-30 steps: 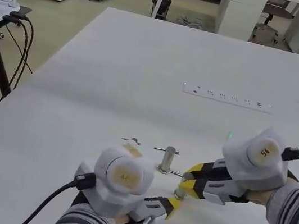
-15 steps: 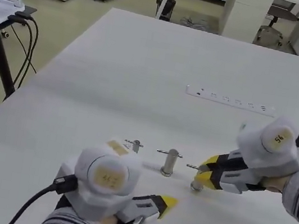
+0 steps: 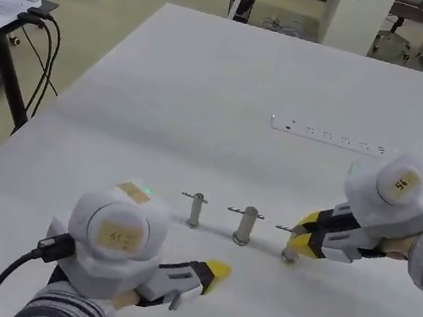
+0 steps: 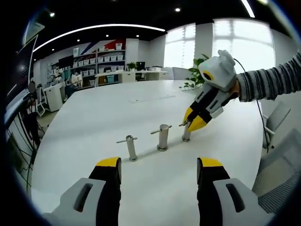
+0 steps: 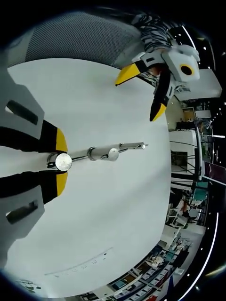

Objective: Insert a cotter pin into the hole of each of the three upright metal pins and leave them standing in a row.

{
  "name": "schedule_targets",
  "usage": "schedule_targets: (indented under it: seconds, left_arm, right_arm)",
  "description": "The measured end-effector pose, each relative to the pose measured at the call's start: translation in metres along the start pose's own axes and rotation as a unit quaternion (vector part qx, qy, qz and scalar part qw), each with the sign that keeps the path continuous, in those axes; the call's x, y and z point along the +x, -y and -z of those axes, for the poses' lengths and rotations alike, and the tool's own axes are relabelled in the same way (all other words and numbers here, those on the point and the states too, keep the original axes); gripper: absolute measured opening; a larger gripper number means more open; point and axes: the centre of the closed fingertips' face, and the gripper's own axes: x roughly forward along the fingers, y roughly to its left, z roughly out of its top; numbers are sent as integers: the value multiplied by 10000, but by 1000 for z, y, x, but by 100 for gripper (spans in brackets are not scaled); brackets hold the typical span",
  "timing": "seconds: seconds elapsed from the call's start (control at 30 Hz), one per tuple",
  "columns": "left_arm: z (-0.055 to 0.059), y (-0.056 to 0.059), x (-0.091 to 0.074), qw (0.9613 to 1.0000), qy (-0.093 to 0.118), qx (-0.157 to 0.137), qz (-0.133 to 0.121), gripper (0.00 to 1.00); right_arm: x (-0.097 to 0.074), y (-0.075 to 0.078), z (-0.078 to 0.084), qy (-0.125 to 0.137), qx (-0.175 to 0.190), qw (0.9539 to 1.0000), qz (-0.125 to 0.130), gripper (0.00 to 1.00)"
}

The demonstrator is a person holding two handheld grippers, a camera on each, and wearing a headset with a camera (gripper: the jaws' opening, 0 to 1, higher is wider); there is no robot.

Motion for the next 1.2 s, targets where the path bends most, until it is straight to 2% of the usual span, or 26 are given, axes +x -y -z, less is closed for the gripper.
schedule_targets:
  seconds: [0.2,0.37,0.47,0.63,0.77,1.2]
  left_arm:
    - [-5,-6,-1,9998,117,21,-144,65]
    - [-9,-9,-2,9995,178,58,-241,65]
    - [-9,-11,-2,9995,156,35,-262,67]
    - [-8,-9,-1,9996,124,33,-244,68]
    - [-5,-8,0,9997,47,41,-238,69]
    - [-2,-7,1,9997,-6,50,-226,69]
  right_arm:
    - [0,6,0,-36,-8,10000,-15,9]
    - [1,8,-1,-43,27,9999,-125,9]
    - [1,8,-1,-34,-71,9997,-220,9]
    - [0,9,3,2,133,9995,-292,9]
    - [0,9,2,49,63,9993,-354,9]
    - [0,6,2,98,-60,9984,-556,9]
